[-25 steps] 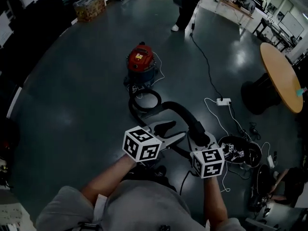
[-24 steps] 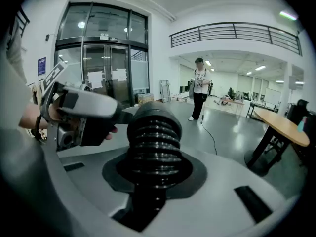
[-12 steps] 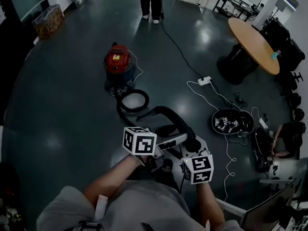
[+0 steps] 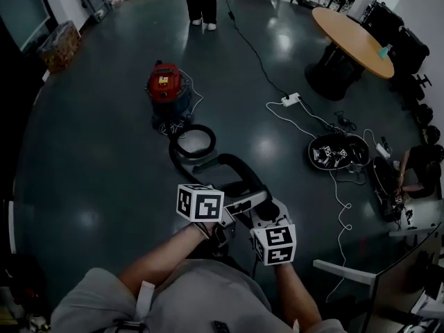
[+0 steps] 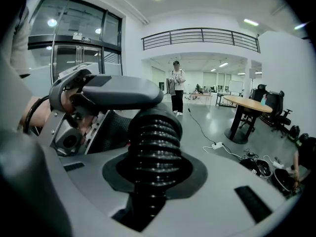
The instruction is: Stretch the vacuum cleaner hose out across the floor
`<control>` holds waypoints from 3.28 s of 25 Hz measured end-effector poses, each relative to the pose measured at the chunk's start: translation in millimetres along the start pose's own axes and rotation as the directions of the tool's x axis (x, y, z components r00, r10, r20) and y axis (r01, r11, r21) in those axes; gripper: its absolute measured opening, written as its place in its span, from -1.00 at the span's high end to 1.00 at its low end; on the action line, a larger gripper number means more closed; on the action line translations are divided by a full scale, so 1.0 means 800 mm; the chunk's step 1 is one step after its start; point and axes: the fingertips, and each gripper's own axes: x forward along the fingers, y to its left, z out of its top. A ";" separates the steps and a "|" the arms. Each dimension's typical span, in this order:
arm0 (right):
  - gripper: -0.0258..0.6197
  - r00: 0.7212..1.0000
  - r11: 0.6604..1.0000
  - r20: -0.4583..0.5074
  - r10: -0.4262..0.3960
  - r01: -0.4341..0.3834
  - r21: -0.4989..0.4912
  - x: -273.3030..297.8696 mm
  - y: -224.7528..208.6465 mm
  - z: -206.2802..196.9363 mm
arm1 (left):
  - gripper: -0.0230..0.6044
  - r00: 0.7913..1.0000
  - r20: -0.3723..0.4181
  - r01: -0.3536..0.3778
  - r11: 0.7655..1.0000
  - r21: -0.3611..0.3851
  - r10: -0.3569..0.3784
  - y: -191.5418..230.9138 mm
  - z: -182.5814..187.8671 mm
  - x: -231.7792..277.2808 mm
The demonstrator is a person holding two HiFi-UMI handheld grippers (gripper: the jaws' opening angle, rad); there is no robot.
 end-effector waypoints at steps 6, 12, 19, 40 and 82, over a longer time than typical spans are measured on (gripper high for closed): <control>0.60 1.000 0.999 0.000 -0.007 0.007 -0.032 -0.037 0.027 -0.049 | -0.18 0.997 -0.016 -0.073 0.997 -0.027 0.073 -0.009 -0.062 -0.009; 0.60 0.999 0.999 -0.038 -0.008 0.006 -0.044 -0.055 0.082 -0.074 | -0.22 0.993 -0.047 -0.116 0.990 -0.082 0.112 -0.008 -0.098 -0.050; 0.59 0.995 0.996 -0.095 0.043 -0.050 -0.076 -0.051 0.201 -0.096 | -0.17 0.990 -0.075 -0.128 0.975 -0.179 0.116 0.009 -0.128 -0.159; 0.49 0.915 0.916 -0.038 0.401 -0.400 0.036 -0.155 0.421 -0.150 | -0.07 0.994 -0.078 -0.083 0.997 -0.005 0.082 -0.064 -0.233 -0.343; 0.02 0.931 0.921 -0.112 0.346 -0.360 -0.149 -0.349 0.599 -0.298 | 0.19 0.854 -0.503 -0.034 0.979 0.201 0.133 -0.126 -0.484 -0.579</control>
